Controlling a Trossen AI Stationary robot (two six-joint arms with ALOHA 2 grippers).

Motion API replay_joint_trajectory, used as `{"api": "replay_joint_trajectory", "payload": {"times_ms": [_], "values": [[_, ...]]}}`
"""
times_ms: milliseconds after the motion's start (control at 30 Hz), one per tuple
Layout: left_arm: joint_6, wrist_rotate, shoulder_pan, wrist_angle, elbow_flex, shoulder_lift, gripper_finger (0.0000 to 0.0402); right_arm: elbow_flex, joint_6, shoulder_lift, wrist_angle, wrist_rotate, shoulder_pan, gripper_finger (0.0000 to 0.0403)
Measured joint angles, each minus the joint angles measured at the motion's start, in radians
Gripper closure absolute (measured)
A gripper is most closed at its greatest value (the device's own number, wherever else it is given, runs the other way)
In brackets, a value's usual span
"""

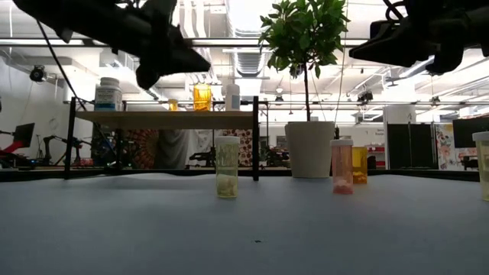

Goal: Pick and place medicine bottles onto shelf by color
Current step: Put the left yellow pill bottle on the shelf

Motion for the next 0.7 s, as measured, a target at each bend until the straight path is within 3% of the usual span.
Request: {"api": "replay_joint_trajectory", "payload": {"times_ms": [167,333,433,533,700], "values": [[-0.028,-0.047,-0.111,0.176,0.004,0.110,0.0401,0.000,0.007,0.000,0.000,0.000,0.000,0.0346],[-0.027,-0.071,-0.171,0.151,0.147,0.232,0.0401,0.000,0.007,0.000,-0.002,0.000,0.000,0.0346],[-0.032,-0.048,-0.189,-0.025,0.272,0.288,0.0401,0.000,0.008,0.000,-0.005,0.000,0.000,0.0346],[-0.108,-0.004,-0.199,-0.320,0.425,0.339,0.0401,0.000,0.010,0.000,-0.018,0.000,0.000,0.0346],[-0.158,0.168,-0.209,-0.726,0.664,0.451,0.0401,0.000,0.014,0.000,-0.023,0.000,0.000,0.0346]]}}
